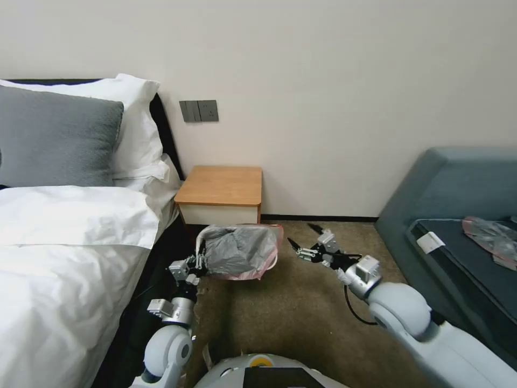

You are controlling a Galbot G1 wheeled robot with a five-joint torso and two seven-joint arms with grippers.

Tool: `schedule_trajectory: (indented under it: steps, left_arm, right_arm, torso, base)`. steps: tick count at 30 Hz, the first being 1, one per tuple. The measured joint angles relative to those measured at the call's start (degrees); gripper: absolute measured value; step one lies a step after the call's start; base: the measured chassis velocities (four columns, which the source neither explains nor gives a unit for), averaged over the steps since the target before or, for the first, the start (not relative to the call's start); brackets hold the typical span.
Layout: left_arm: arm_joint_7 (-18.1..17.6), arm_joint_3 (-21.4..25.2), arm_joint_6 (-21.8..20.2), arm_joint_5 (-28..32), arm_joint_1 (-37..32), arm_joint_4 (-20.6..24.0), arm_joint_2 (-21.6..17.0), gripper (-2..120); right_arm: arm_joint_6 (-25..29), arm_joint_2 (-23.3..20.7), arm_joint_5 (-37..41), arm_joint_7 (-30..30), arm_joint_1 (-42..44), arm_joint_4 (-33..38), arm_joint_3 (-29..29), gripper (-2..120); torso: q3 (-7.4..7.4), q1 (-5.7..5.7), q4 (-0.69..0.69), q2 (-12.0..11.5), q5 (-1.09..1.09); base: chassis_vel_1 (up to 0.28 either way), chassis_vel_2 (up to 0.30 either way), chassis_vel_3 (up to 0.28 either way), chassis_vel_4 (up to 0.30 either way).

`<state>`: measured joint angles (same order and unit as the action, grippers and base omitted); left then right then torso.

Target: Pick up the garbage bag from the table and place it over the trash can.

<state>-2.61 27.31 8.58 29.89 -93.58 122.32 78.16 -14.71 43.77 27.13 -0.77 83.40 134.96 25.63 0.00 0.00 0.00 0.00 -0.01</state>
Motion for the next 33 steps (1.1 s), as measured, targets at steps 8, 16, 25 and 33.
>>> schedule_trajectory:
  steps: [8,16,25,33]
  left_arm:
    - [-0.5,0.7,3.4,2.5,0.4,-0.5,1.4,9]
    - [0.0,0.3,5.4,1.4,0.4,-1.3,2.3,9]
    - [0.2,0.1,5.5,0.8,0.3,-1.6,2.7,9]
    - [0.3,0.1,5.5,0.6,0.3,-1.9,3.0,9]
  right_arm:
    - [-5.0,13.0,25.1,-11.1,4.4,8.6,-7.1,100]
    - [-9.2,17.0,30.2,-14.5,5.6,8.7,-16.5,100]
    - [-7.6,19.6,28.3,-12.9,4.2,8.5,-19.5,94]
    - [-7.7,20.7,27.5,-12.6,3.7,8.4,-20.4,72]
  torso:
    - [0.0,0.0,0.0,0.0,0.03]
    - [0.0,0.0,0.01,0.0,0.01]
    - [0.0,0.0,0.0,0.0,0.01]
    - [0.0,0.0,0.01,0.0,0.01]
  base:
    - [0.0,0.0,0.0,0.0]
    - [0.0,0.0,0.0,0.0]
    - [0.0,0.0,0.0,0.0]
    - [0.0,0.0,0.0,0.0]
